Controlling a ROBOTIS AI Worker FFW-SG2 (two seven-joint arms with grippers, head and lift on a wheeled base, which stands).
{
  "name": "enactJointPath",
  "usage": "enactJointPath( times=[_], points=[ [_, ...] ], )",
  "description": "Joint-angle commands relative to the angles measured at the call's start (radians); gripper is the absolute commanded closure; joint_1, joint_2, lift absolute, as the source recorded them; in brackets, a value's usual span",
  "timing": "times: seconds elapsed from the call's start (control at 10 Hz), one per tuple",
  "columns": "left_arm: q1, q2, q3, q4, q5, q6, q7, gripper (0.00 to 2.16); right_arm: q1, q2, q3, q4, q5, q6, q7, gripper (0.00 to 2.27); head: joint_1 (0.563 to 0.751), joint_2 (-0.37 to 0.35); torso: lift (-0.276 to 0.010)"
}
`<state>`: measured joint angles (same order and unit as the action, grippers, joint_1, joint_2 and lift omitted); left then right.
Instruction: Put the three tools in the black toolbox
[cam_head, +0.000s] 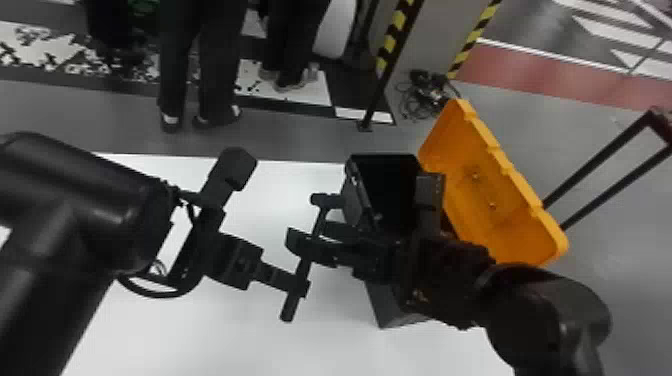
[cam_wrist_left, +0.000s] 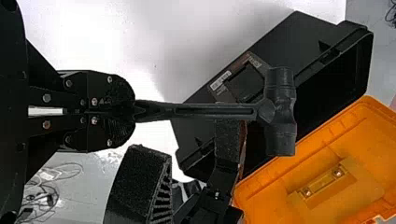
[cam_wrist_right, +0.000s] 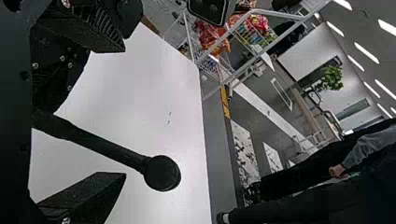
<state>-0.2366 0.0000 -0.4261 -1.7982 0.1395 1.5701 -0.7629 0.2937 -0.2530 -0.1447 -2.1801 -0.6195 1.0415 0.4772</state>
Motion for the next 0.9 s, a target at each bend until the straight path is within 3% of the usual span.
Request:
enactJointPath(
  times=[0.0, 0.3, 0.4, 0.5, 0.6, 0.8],
  points=[
    [0.006, -0.003, 0.000, -0.004, 0.011, 0.001, 0.005, 1.72, -0.001, 0.000, 0.002, 0.005, 0.001, -0.005, 0.001, 0.05, 0.695, -0.322, -0.055],
    [0.017, -0.003, -0.002, -0.015, 0.011, 0.001, 0.005, 1.72, -0.007, 0.003, 0.025, 0.016, 0.014, -0.008, 0.003, 0.20, 0.695, -0.325, -0.055],
    [0.019, -0.003, 0.000, -0.015, 0.011, 0.001, 0.005, 1.72, -0.011, 0.003, 0.028, 0.016, 0.017, -0.002, 0.006, 0.68, 0.695, -0.322, -0.055],
    [0.019, -0.003, 0.000, -0.017, 0.009, 0.001, 0.007, 1.72, -0.013, 0.003, 0.030, 0.016, 0.024, -0.002, 0.001, 1.81, 0.695, -0.319, -0.055],
    [0.019, -0.003, 0.003, -0.015, 0.009, 0.001, 0.010, 1.72, -0.010, 0.001, 0.039, 0.013, 0.041, -0.002, -0.003, 2.08, 0.695, -0.317, -0.055],
    [0.019, -0.003, 0.007, -0.015, 0.009, 0.001, 0.013, 1.72, -0.008, 0.001, 0.040, 0.008, 0.053, -0.002, -0.015, 2.21, 0.695, -0.316, -0.055]
  ],
)
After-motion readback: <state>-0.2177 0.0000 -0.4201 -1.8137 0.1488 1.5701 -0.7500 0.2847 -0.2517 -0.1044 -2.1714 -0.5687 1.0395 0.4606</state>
